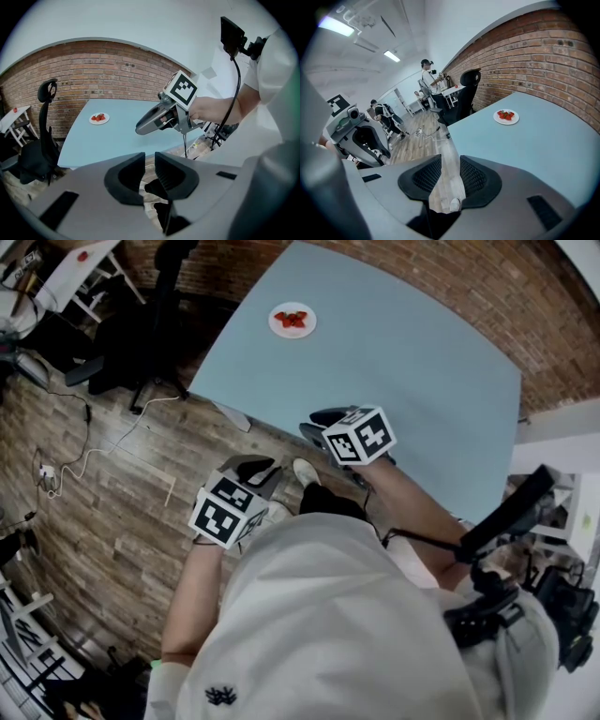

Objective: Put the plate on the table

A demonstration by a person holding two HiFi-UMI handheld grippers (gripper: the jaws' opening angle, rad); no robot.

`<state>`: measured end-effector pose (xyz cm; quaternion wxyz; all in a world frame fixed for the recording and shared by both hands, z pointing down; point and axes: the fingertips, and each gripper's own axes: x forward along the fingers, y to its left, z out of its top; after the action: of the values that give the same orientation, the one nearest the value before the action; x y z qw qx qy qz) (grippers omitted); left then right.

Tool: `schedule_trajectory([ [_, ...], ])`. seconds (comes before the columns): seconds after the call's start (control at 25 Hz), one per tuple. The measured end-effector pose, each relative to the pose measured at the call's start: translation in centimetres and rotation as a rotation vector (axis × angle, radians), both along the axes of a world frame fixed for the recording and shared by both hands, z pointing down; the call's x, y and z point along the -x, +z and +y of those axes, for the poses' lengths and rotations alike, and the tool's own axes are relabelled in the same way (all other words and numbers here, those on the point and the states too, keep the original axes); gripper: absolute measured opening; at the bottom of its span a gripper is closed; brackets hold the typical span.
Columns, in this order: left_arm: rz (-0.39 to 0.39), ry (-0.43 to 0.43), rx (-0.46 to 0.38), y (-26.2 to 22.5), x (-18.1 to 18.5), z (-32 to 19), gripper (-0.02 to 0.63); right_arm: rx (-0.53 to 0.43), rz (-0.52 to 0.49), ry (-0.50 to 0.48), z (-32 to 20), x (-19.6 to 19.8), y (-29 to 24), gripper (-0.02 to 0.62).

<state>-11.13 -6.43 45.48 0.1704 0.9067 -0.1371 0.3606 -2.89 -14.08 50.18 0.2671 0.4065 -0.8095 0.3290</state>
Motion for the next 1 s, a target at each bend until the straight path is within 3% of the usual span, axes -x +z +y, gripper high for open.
schedule_trajectory([
  [0.52, 0.019, -0.055, -0.021, -0.3, 3.3, 0.5, 0.066, -0.028, 0.032, -0.101, 0.4, 4.5, -0.7, 0.132],
  [1.0, 0.027, -0.057, -0.02, -0.1, 3.7, 0.8, 0.066, -0.047, 0.071, -0.117, 0.4, 4.6, -0.8, 0.132],
])
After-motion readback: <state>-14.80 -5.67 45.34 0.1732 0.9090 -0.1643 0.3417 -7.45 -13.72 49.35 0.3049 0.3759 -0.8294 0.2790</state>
